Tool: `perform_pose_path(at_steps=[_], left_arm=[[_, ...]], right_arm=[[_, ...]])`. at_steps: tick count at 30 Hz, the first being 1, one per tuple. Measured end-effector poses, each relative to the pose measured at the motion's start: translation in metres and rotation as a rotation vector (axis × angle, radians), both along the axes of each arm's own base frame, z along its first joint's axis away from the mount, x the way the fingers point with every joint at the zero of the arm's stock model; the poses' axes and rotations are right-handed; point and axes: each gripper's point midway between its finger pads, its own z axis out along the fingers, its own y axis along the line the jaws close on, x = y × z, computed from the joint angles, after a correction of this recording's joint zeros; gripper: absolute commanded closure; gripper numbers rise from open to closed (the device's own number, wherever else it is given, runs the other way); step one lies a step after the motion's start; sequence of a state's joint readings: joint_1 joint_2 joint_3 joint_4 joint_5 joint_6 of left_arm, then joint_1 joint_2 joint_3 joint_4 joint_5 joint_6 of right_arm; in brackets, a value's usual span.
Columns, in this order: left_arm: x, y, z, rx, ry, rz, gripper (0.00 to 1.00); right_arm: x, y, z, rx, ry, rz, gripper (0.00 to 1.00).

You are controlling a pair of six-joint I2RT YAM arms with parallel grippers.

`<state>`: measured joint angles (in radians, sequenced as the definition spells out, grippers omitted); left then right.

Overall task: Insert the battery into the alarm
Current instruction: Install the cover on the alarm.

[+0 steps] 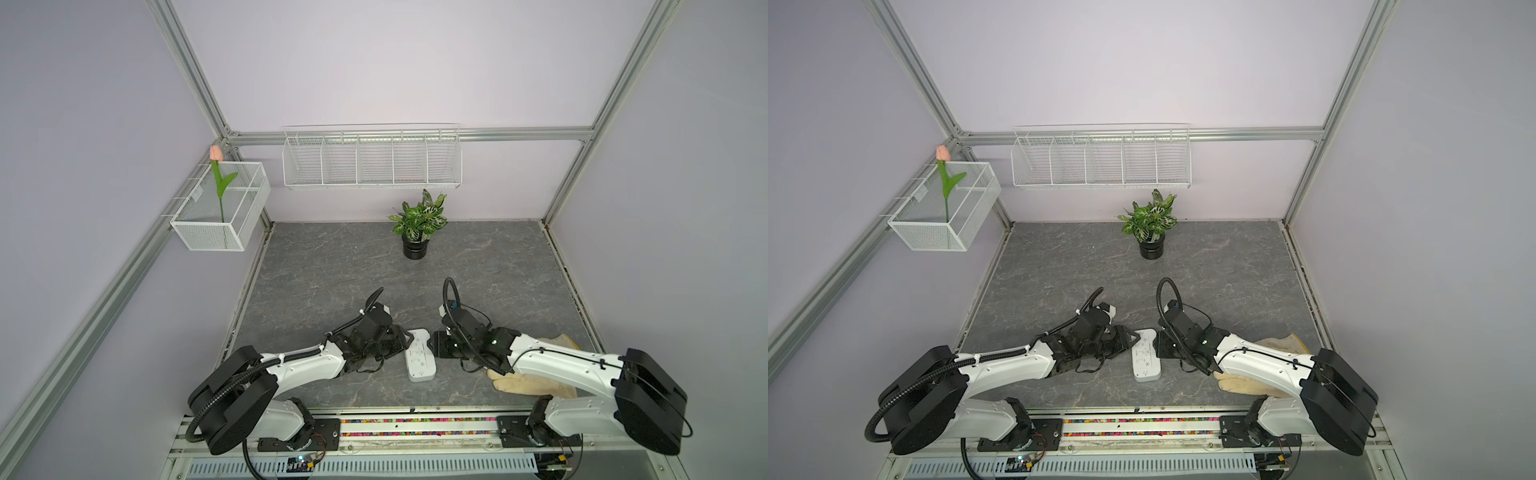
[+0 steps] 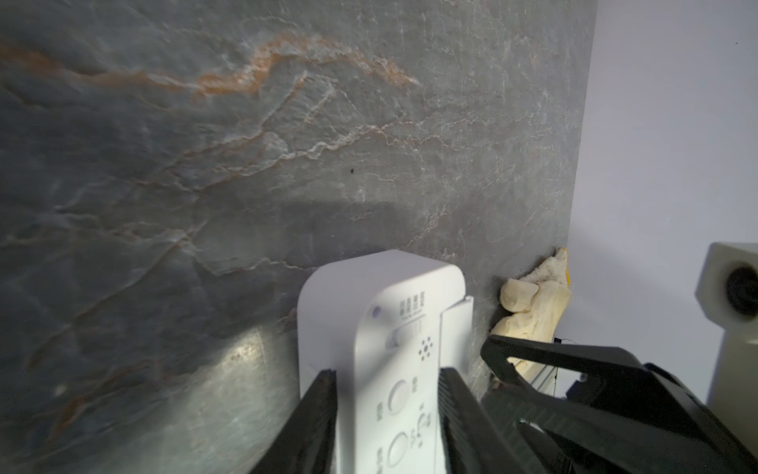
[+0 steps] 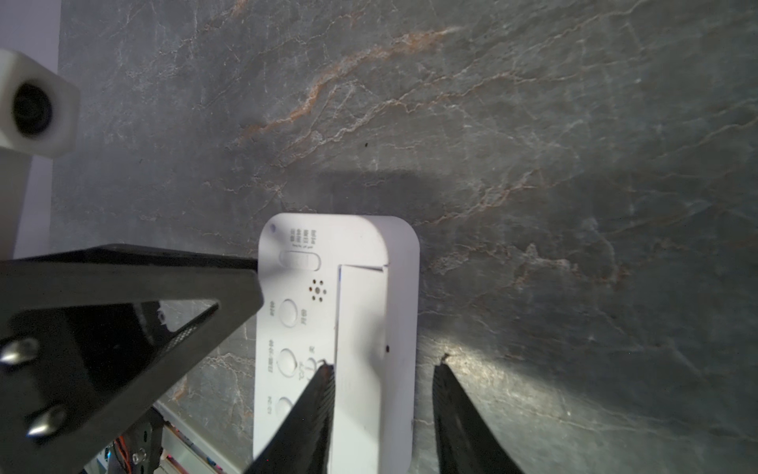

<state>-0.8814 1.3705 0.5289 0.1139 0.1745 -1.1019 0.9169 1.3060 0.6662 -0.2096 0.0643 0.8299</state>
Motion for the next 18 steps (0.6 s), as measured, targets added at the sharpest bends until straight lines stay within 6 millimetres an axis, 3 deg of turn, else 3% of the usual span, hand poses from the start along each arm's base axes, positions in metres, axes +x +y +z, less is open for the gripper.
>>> perform_pose_path(at_steps=[8,18], left_arm=[[-0.002,0.0,-0.008,0.019,0.009,-0.016,0.57],[-0.003,0.0,-0.013,0.032,0.014,-0.037,0.58]], right_arm=[[-0.003,0.003,-0.016,-0.023,0.042,0.023,0.56],[-0.003,0.009,-0.015,-0.006,0.04,0.056,0.62]])
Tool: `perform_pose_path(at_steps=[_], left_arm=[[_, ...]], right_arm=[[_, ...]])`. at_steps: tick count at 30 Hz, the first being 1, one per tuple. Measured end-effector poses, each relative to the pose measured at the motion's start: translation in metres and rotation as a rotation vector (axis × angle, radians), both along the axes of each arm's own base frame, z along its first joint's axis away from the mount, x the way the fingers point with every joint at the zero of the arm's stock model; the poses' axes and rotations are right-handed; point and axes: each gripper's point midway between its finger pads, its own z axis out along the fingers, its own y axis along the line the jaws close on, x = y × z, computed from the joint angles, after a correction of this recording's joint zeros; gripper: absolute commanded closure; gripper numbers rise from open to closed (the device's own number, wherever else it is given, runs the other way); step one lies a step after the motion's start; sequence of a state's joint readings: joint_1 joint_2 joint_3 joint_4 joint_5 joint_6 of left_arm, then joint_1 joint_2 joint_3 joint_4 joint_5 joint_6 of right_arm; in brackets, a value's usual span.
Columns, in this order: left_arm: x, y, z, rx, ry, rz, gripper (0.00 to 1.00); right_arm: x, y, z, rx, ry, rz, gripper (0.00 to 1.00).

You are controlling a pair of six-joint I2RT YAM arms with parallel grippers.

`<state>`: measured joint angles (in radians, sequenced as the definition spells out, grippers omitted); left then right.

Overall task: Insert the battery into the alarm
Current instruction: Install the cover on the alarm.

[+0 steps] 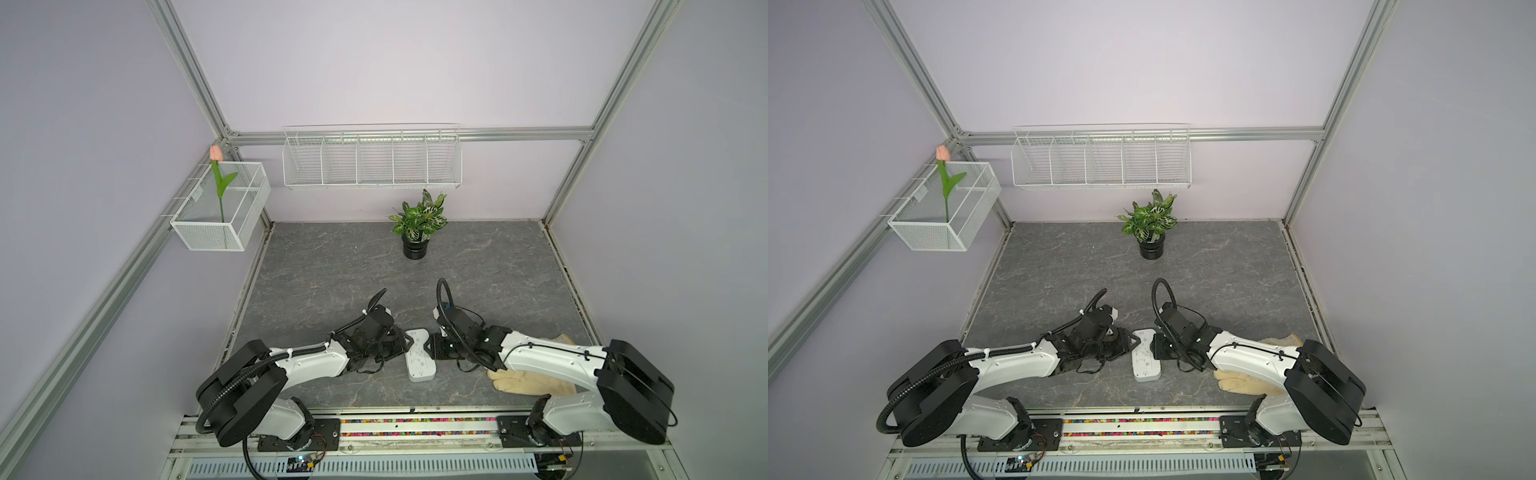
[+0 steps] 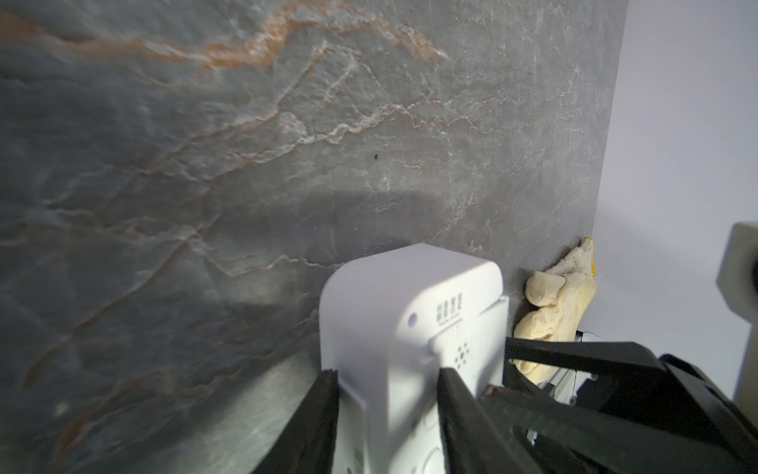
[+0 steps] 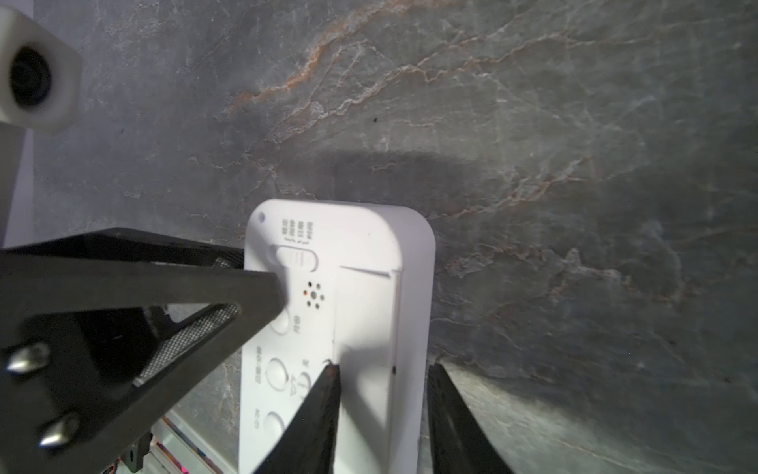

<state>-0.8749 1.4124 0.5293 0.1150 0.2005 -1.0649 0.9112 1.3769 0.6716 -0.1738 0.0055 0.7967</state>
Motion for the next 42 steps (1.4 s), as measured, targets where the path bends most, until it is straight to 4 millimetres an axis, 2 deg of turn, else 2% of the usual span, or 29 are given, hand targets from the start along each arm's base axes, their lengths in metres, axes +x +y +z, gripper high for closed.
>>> perform_pose_path(at_steps=[11,18,20,25,39,42], left_arm=[[0.0,0.0,0.0,-0.002,0.002,-0.005,0.58],[-0.002,0.002,0.006,-0.004,-0.002,-0.004,0.57],[-0.002,0.003,0.009,-0.009,-0.006,-0.004,0.57],[-0.002,0.003,0.019,-0.028,-0.021,-0.005,0.57],[-0.01,-0.004,0.014,-0.046,-0.003,-0.039,0.57],[-0.011,-0.006,0.01,-0.042,0.003,-0.045,0.57]], right_arm=[[-0.001,0.001,0.001,0.004,0.003,0.004,0.56],[-0.001,-0.002,0.01,0.008,-0.008,-0.005,0.5],[0.001,-0.001,0.016,0.014,-0.018,-0.008,0.52],[0.003,0.0,0.028,0.034,-0.034,-0.014,0.67],[-0.006,-0.006,0.016,0.002,0.0,-0.002,0.68],[-0.008,-0.006,0.01,-0.013,0.011,0.003,0.73]])
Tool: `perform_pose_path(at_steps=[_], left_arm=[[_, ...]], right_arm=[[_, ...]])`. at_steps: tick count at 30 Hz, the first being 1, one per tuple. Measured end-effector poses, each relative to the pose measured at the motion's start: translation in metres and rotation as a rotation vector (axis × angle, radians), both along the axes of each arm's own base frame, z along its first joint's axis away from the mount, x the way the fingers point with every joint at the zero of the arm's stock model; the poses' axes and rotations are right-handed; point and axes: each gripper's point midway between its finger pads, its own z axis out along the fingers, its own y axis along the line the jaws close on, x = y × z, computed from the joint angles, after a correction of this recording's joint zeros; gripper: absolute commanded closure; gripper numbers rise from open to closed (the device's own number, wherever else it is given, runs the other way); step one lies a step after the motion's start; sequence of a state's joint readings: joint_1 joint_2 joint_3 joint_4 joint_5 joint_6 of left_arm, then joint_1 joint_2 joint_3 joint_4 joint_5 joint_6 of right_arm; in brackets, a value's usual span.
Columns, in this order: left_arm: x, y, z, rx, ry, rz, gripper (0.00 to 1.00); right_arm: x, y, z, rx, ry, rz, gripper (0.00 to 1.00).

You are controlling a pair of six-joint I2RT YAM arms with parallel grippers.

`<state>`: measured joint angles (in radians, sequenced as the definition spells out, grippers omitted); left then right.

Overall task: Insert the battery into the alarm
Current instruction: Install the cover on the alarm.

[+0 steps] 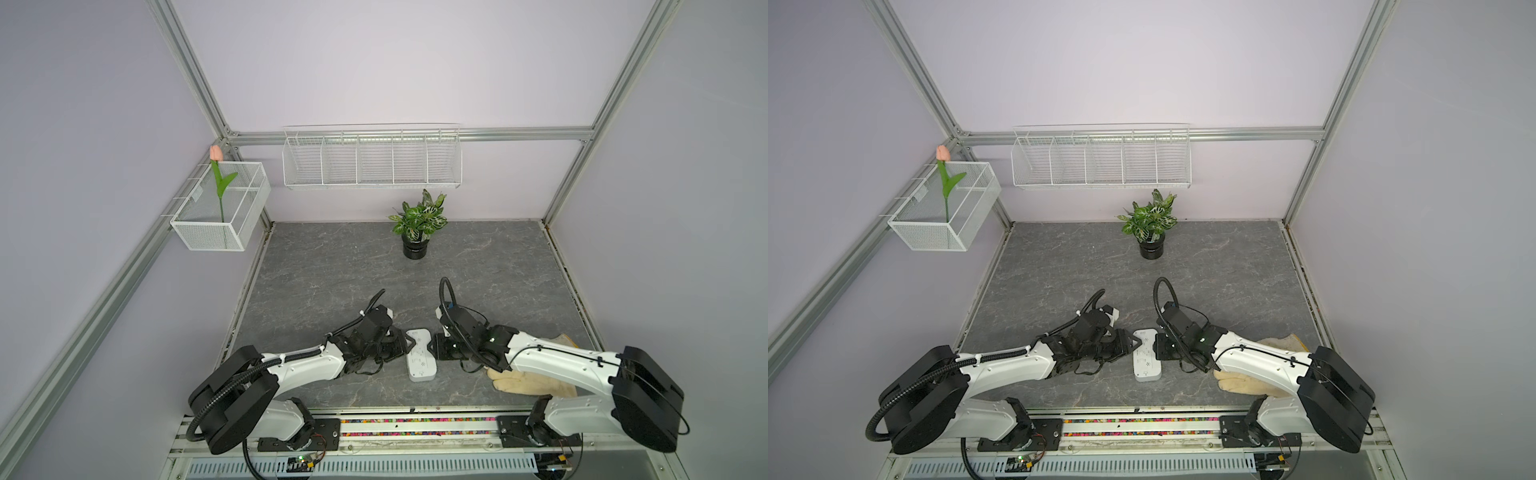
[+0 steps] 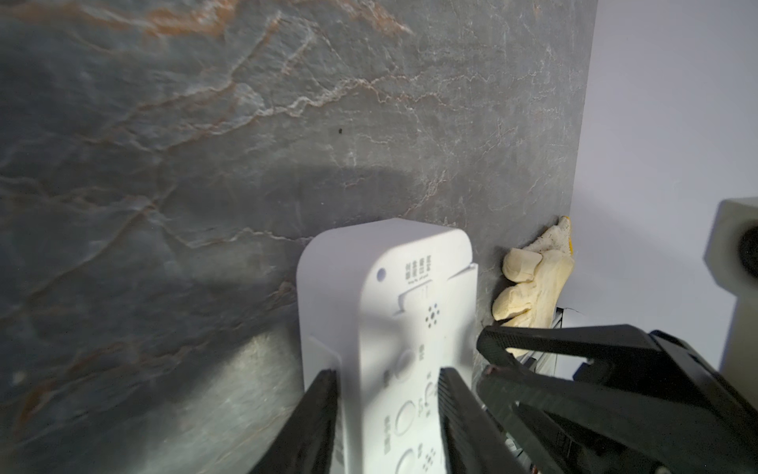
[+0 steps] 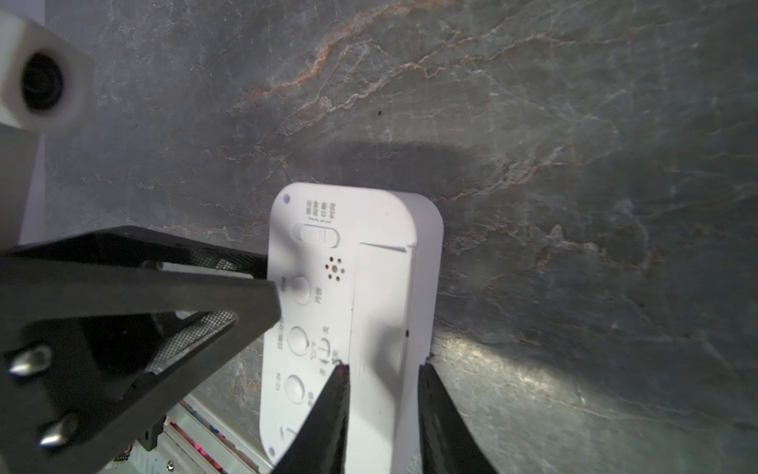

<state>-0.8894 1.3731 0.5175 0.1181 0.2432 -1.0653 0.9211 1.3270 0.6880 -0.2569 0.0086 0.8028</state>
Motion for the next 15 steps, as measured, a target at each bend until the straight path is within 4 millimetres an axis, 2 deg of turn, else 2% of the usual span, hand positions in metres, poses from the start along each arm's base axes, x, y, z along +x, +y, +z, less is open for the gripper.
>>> perform_pose_path(at_steps=[6,15], left_arm=[[-0.002,-0.001,-0.005,0.009,0.008,-0.008,0.57],[-0.004,0.001,-0.012,0.021,0.019,-0.008,0.58]], right_arm=[[-0.002,0.0,-0.006,-0.014,0.006,0.007,0.83],[-0.002,-0.001,-0.005,0.008,-0.012,0.002,0.84]])
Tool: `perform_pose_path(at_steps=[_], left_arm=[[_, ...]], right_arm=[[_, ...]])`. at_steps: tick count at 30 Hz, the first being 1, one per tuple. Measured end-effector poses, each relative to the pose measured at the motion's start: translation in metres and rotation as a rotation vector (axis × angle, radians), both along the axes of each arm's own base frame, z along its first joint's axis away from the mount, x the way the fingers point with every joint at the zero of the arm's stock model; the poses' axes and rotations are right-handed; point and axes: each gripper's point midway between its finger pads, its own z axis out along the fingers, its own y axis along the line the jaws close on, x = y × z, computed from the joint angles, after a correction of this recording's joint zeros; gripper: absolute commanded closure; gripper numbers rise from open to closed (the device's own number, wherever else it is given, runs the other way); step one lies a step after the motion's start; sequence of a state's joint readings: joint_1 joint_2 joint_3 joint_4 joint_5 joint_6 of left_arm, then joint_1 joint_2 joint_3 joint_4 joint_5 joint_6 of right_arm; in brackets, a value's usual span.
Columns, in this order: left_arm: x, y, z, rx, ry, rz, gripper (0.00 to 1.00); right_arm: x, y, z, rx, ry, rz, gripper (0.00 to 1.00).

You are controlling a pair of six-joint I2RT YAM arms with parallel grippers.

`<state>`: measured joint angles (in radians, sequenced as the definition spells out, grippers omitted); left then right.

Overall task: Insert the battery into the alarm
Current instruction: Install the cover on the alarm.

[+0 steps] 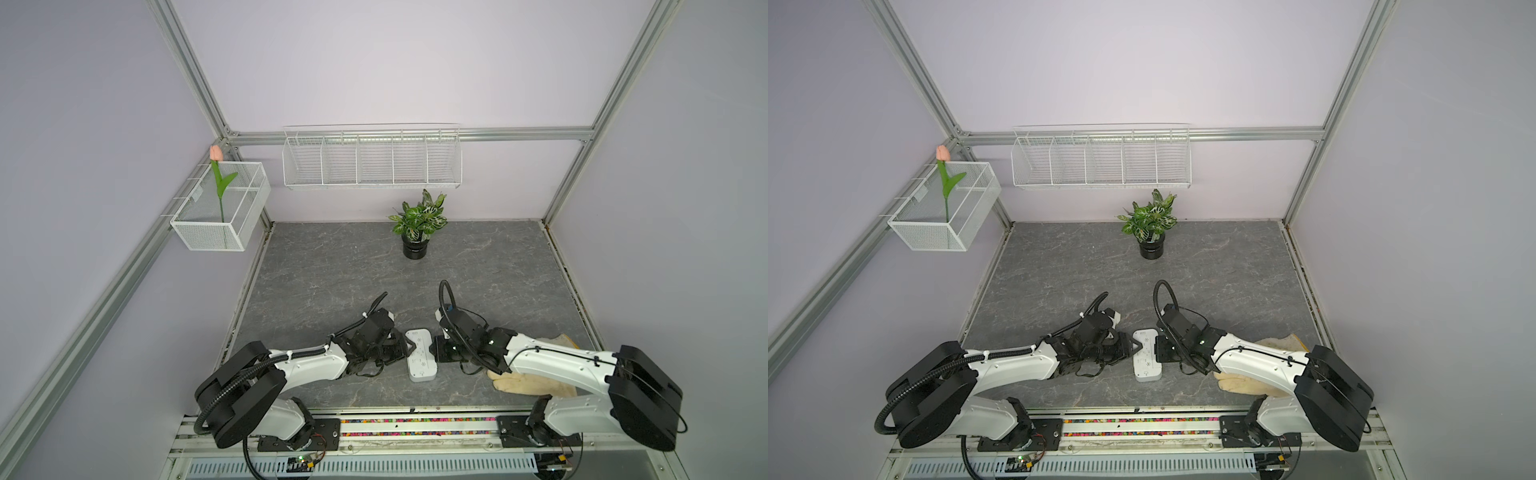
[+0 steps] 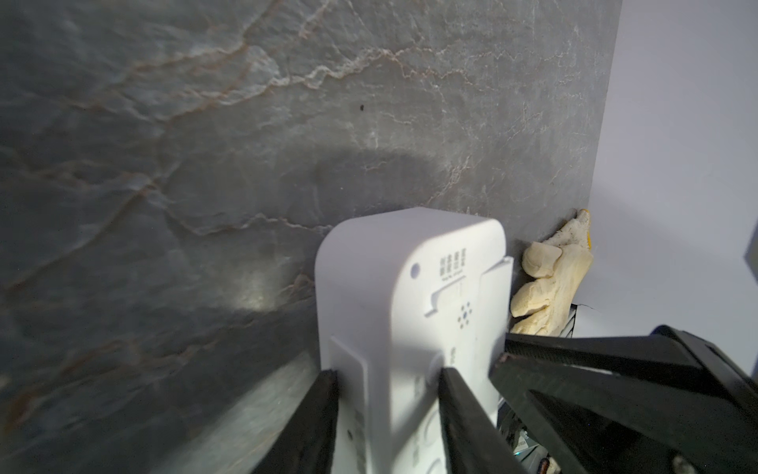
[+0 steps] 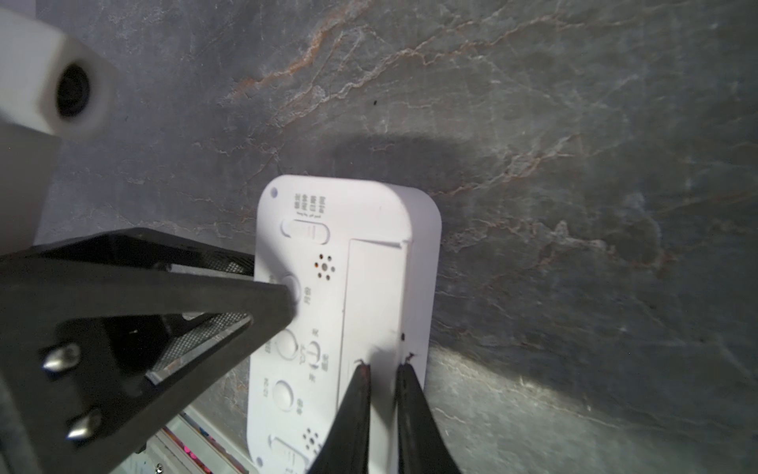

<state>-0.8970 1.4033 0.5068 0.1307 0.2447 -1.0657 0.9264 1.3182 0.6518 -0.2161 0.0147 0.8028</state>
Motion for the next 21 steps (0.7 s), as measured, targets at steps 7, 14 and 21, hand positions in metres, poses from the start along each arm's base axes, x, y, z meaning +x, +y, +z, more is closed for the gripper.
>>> perform_pose_path(at_steps=[7,14,21], left_arm=[[0.0002,-0.0002,-0.0006,0.0,0.0,0.0,0.58],[0.0005,-0.0007,-0.0004,-0.002,-0.001,0.0,0.58],[0.0002,-0.001,-0.0002,-0.003,-0.001,-0.002,0.58]], right_arm=[[-0.0014,-0.0052,-0.0014,-0.007,-0.006,-0.007,0.83],[-0.0016,-0.004,-0.0013,0.002,-0.004,-0.004,0.83],[-0.0024,-0.0015,-0.0016,0.008,0.008,-0.007,0.83]])
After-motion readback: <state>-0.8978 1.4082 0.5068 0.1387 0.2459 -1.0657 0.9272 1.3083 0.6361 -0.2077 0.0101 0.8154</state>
